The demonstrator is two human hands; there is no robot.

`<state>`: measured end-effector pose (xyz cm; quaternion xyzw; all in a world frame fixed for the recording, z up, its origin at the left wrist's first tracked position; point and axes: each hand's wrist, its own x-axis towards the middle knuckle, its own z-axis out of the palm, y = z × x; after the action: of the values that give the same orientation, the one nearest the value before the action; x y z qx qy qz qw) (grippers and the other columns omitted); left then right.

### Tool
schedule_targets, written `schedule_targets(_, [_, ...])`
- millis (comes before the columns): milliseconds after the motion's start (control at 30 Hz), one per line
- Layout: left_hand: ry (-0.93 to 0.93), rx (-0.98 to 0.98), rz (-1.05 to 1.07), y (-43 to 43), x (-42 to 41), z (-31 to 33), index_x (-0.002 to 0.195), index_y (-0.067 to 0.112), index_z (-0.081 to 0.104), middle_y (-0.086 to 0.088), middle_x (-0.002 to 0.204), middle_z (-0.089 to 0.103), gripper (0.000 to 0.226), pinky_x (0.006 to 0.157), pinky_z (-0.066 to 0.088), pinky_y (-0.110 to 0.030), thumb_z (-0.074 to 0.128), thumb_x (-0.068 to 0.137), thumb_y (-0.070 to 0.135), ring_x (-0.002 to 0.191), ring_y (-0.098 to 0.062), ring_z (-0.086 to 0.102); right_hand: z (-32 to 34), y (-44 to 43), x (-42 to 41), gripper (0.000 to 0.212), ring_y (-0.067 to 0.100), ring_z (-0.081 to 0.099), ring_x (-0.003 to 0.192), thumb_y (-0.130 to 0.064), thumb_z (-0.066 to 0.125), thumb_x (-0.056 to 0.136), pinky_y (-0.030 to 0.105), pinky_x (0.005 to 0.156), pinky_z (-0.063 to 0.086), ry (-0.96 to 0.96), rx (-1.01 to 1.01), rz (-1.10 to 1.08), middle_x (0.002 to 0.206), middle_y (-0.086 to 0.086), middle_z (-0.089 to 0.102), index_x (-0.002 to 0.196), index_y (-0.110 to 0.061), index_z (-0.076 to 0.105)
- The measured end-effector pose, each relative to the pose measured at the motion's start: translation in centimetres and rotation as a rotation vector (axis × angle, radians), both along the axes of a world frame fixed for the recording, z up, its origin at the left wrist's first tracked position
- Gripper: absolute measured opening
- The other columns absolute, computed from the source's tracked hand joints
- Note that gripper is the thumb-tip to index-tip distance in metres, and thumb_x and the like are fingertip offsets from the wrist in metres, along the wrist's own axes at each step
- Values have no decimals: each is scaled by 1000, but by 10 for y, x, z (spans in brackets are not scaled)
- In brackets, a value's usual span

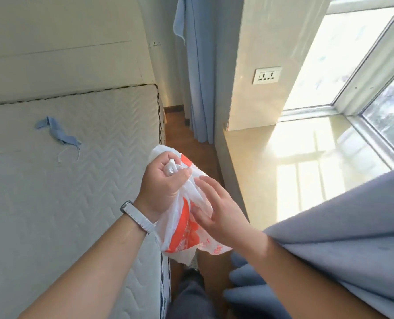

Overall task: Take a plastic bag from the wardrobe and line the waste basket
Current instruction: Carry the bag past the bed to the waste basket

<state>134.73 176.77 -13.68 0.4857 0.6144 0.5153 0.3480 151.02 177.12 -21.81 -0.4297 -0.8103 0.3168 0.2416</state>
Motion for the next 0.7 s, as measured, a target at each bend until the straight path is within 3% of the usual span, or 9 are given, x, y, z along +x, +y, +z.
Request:
schedule_targets(67, [21,-7,-25,30,-16,-10,75,20,54,-10,71,60,14,57,57,-41,67,77,27,66,-31,60,-9,26,-16,56,7,33,137,-48,51,96,24,108,30,-24,-17,-24,155,-16,27,147,-36,29])
schedule_targets(167, [38,9,-64,74,-40,-23,73,25,53,9,64,56,13,56,52,-21,65,77,29,62,-12,58,-20,63,-44,56,10,36,138,-48,49,97,32,111,37,-46,-53,-79,154,-12,32,148,-32,32])
schedule_targets(233, [35,1,-81,104,-59,-34,73,24,53,13,64,56,13,56,50,-16,65,77,29,63,-8,57,-28,88,-63,55,12,37,138,-47,49,98,33,110,38,-61,-64,-86,154,-9,35,148,-28,34])
schedule_targets(367, [-3,-55,-79,156,-89,-62,74,27,53,18,66,57,13,57,48,-12,65,76,32,68,-5,58,-46,135,-90,55,14,40,136,-48,49,98,36,109,42,-125,-115,-101,153,-9,35,148,-29,34])
schedule_targets(567, [-24,-98,-63,220,-116,-107,75,19,53,4,73,57,19,59,50,-14,69,84,14,68,-6,56,-87,191,-113,56,18,43,135,-53,46,95,41,107,43,-90,-159,-143,148,-2,44,144,-25,41])
schedule_targets(700, [-49,-149,-74,254,-118,-153,75,19,52,7,72,55,20,59,49,-14,69,84,16,68,-5,56,-126,221,-116,58,17,42,136,-53,46,93,40,108,42,-95,-210,-184,148,-2,44,144,-25,42])
